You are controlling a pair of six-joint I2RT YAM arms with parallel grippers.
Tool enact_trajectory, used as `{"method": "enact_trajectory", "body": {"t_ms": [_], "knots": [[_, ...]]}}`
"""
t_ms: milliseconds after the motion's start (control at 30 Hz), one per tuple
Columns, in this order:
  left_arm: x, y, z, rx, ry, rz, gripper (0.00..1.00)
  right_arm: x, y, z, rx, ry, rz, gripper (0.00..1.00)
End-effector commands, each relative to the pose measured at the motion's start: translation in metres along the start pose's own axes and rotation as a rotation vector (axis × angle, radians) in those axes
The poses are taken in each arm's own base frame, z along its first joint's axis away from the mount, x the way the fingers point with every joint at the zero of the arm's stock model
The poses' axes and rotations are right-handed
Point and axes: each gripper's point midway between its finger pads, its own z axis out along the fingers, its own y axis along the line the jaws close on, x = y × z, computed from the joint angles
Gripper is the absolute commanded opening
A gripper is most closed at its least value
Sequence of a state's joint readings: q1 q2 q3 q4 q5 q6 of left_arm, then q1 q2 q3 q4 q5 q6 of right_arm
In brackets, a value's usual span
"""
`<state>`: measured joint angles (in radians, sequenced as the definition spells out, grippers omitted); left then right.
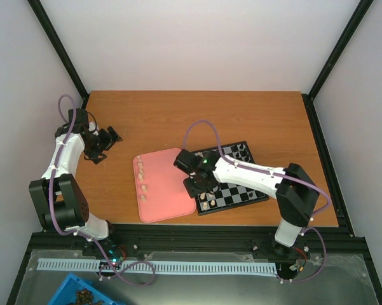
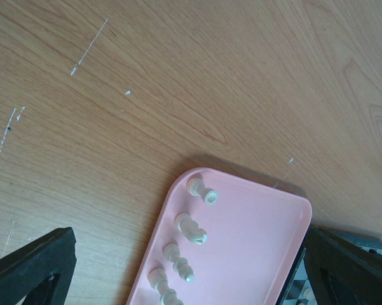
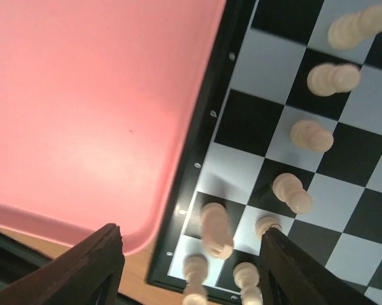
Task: Set up the chess pieces on the board
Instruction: Place the chess piece on the chessboard, then pick up the chess piece from the storage box.
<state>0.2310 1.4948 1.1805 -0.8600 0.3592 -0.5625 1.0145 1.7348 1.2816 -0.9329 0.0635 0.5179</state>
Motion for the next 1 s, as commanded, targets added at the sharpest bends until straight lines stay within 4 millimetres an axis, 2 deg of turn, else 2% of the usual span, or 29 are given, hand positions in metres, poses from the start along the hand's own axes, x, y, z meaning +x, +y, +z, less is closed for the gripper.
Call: {"method": "enact_trajectory", "body": {"t_ms": [0,133,267,300,400,467,567,733,967], "knots": [[-0.007,-0.006,-0.006,0.022,-0.030,0.024,1.00,-0.019,0.016,-0.035,-0.032,-0.093,-0.022,0.63],[-0.008,-0.007,-0.006,0.024,-0.030,0.023,1.00,-0.036,0.050,-0.038,-0.089,-0.103,-0.070,0.66],[-0.009,-0.009,-0.008,0.029,-0.032,0.023,1.00,-0.057,0.102,-0.034,-0.134,-0.117,-0.163,0.68],[-0.009,-0.010,-0.009,0.028,-0.035,0.024,1.00,-0.061,0.115,-0.025,-0.142,-0.106,-0.184,0.68],[-0.009,-0.009,-0.011,0.024,-0.042,0.028,1.00,-0.078,0.148,-0.019,-0.191,-0.120,-0.217,0.68],[-0.009,-0.008,-0.012,0.019,-0.045,0.029,1.00,-0.081,0.162,-0.011,-0.213,-0.111,-0.232,0.68],[-0.007,-0.006,-0.013,0.018,-0.049,0.032,1.00,-0.086,0.178,0.000,-0.244,-0.103,-0.254,0.68],[-0.005,-0.005,-0.012,0.017,-0.048,0.030,1.00,-0.090,0.193,0.014,-0.270,-0.082,-0.275,0.66],[-0.005,-0.004,-0.010,0.013,-0.047,0.030,1.00,-0.086,0.199,0.036,-0.272,-0.042,-0.278,0.57]]}}
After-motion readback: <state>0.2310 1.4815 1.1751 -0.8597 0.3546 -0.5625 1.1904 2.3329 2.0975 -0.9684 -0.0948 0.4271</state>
